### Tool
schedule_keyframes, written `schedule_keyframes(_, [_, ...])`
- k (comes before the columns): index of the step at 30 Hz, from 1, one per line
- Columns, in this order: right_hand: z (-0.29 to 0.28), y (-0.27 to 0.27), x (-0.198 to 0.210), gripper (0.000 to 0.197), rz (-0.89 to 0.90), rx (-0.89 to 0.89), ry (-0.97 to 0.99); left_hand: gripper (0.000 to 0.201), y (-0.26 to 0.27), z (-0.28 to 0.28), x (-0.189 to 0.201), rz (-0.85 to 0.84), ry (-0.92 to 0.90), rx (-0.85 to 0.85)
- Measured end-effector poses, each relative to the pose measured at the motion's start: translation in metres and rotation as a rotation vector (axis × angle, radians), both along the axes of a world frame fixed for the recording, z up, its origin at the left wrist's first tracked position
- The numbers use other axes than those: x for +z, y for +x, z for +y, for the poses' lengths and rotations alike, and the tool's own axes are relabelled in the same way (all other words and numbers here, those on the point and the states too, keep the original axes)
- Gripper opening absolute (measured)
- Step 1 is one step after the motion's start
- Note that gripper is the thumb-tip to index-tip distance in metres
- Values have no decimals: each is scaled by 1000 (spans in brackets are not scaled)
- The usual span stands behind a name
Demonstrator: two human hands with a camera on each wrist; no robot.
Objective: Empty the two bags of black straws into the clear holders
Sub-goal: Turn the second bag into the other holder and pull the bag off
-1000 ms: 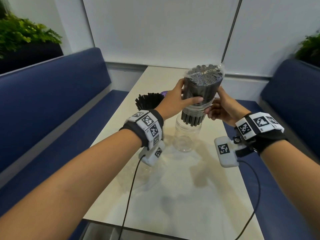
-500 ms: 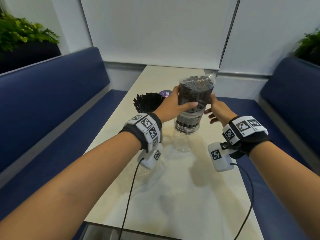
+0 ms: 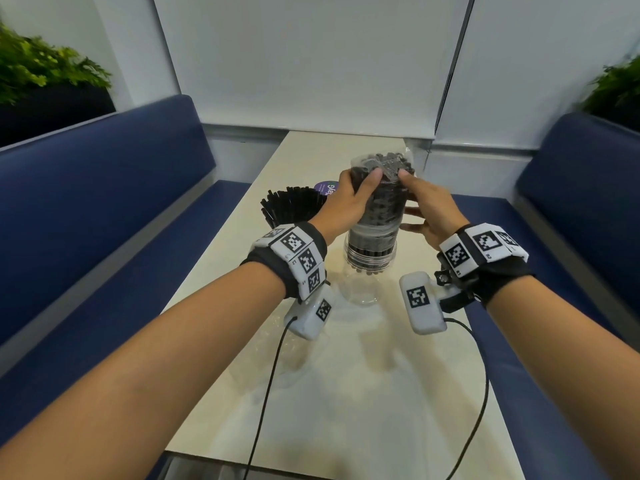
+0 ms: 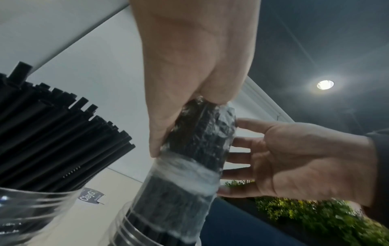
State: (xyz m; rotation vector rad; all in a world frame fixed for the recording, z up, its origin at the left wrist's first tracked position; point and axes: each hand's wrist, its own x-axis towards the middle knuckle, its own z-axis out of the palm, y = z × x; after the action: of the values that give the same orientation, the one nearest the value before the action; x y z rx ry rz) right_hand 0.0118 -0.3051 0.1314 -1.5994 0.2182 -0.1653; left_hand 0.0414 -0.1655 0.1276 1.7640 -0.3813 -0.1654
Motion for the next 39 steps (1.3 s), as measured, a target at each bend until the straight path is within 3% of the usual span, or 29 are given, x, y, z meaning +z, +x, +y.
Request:
schedule_keyframes(4, [-1,5,-5,30,-68,-95,-15,39,6,2,-1,-59,50,103])
schedule_keyframes(8, [3,8,-6,29,-152,-152,-136,32,4,2,-1,-156,9,143])
schedule_keyframes(12, [9,3,1,27,-213,37,-111,30,3,4,9,-226,31,148])
schedule_keyframes(16, [14,0,3,39,-250,168,-261,22,12,6,9,-216,86,246])
schedule_keyframes(20, [16,4,1,45,-339,116,-384,42,17,7,12,-269,162,266])
schedule_keyframes(25, [13,12,-5,51,-236,145,-507,45,18,7,8,-92,203,168])
schedule_keyframes(29, [8,20,-16,32,-179,87,-477,44,10,5,7,-4,305,38])
schedule_keyframes(31, [6,21,-15,17,-197,14,-461,46,7,3,7,-42,344,9])
schedule_keyframes(34, [9,20,-9,7,-297,-52,-618,46,8,2,10,-177,386,17])
schedule_keyframes(38, [12,18,-7,24,-370,-133,-566,45,10,5,14,-238,390,22])
schedule_keyframes(39, [15,15,-7,20,-364,-116,-519,45,10,5,15,-221,362,35])
